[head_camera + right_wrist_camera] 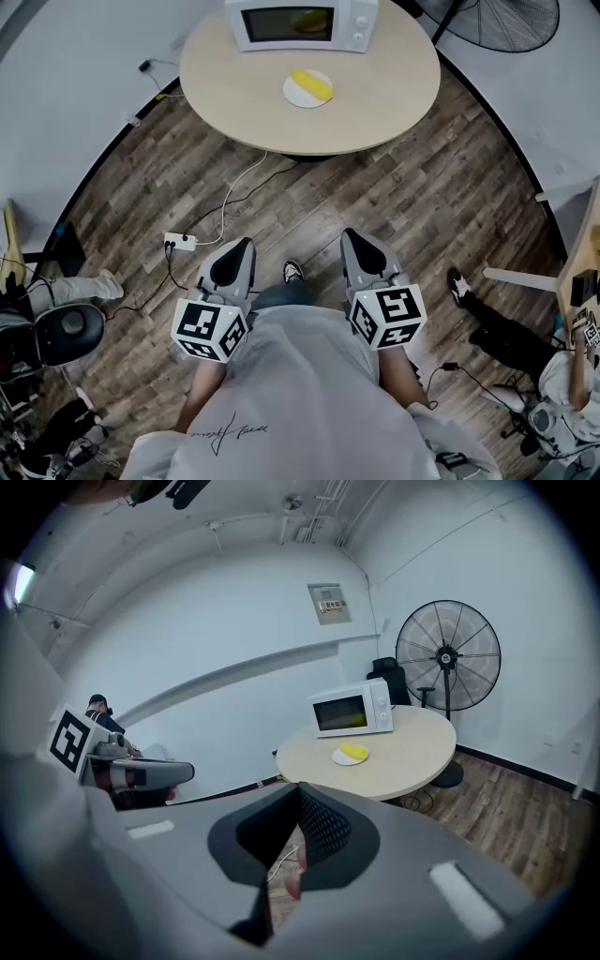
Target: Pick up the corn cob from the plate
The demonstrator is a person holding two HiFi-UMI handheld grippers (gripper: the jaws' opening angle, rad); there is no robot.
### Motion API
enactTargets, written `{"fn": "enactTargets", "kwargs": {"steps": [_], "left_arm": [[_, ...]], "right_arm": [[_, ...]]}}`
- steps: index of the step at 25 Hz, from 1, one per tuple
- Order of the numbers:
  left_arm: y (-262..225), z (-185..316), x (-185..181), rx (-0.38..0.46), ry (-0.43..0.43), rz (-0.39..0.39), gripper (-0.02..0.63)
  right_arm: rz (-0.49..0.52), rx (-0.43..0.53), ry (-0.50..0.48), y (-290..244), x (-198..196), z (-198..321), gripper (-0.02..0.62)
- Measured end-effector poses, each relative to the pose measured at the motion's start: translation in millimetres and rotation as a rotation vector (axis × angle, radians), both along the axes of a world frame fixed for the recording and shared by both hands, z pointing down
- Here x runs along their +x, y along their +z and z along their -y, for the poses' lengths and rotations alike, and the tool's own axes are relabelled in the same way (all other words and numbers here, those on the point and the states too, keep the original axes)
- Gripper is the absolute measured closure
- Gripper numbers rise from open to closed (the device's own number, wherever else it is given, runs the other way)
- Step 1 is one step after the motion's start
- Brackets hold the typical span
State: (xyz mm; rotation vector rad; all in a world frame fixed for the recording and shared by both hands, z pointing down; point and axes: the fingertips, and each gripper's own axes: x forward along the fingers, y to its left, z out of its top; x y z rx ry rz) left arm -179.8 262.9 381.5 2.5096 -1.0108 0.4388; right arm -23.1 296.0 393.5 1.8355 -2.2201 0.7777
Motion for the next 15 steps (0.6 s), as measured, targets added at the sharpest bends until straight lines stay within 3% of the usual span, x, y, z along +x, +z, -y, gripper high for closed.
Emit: {"fn": "enactTargets", "kwargs": {"steps": [6,15], "left_arm": [[6,42,-14,0.000,0.011,-0.017,0.615],[7,64,-24,0.001,0.013,-0.034,0.615]], "right_arm": [[-0.020,-0.005,0.028,1,-10,40,0.583],[-0.025,-0.032,0.032,7,-17,59,0.583]]}}
